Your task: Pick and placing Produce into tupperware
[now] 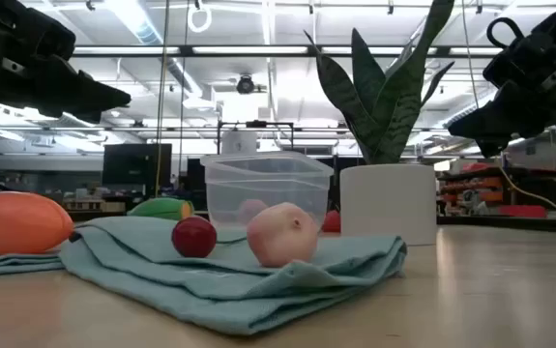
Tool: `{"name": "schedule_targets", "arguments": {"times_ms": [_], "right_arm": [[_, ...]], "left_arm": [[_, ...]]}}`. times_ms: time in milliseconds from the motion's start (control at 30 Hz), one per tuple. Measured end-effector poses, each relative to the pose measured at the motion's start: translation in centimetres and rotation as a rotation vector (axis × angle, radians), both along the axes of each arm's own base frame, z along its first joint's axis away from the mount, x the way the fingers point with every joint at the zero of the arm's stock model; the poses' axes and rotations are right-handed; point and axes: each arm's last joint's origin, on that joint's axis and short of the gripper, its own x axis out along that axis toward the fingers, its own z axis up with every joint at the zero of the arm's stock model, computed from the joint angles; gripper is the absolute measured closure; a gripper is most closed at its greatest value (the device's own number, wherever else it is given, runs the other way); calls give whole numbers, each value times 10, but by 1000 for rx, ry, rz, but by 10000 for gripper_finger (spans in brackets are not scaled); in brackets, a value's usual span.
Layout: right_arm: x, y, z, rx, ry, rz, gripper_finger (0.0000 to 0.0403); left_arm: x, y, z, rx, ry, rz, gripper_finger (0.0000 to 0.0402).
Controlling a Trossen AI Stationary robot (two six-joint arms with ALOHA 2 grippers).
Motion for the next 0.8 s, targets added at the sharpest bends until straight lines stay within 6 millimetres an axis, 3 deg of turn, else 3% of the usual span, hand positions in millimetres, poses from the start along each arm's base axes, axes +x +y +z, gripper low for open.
{"name": "schedule_targets", "arguments": {"times_ms": [800], "right_arm": [[0,0,0,0,1,0,372]], "left_arm": [[0,0,0,0,0,0,348]]}}
